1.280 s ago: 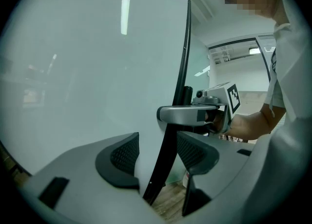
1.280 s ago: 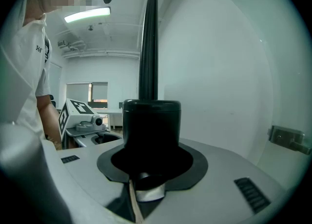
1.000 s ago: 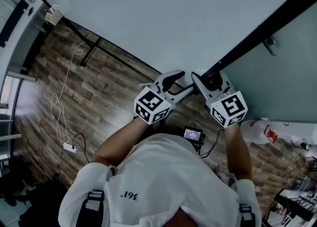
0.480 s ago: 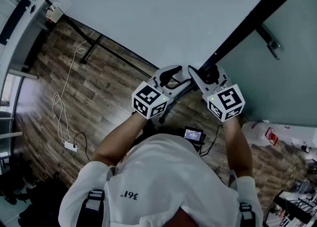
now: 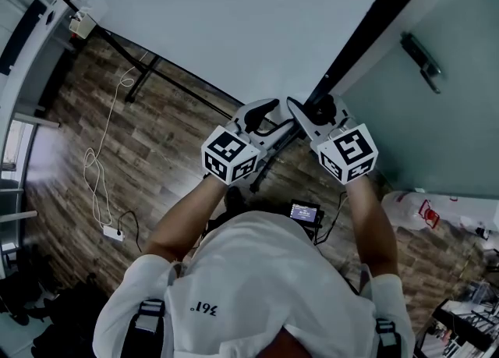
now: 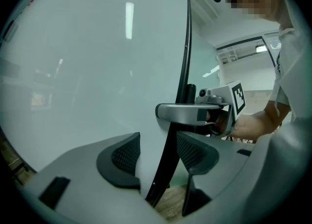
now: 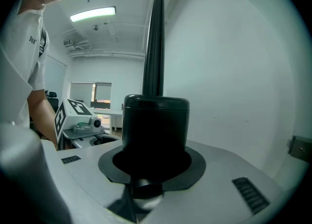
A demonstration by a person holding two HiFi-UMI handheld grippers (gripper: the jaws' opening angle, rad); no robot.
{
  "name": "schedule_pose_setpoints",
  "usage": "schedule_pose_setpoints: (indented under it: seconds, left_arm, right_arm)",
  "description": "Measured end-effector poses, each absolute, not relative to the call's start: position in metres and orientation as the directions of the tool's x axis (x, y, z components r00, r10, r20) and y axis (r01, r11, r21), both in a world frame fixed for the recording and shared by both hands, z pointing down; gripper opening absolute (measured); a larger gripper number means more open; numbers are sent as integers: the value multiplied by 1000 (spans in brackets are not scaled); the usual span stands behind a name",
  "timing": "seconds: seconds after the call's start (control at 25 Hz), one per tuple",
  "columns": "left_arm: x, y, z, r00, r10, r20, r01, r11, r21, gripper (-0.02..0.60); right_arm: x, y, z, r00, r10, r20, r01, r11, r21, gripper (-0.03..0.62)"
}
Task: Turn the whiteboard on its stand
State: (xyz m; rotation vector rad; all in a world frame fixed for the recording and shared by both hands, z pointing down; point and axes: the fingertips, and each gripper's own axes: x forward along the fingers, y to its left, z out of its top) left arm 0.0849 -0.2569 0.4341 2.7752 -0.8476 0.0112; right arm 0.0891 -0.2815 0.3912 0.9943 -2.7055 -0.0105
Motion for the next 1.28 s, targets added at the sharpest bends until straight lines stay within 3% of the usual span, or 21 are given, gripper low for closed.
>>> schedule_pose_setpoints:
  seconds: [1.28]
  left_arm:
    - [52,-321,443,793,-605,75,-603,-762,236,235]
  right_arm:
    - [55,-345,401,-754,-610,242,-609,788,91,140]
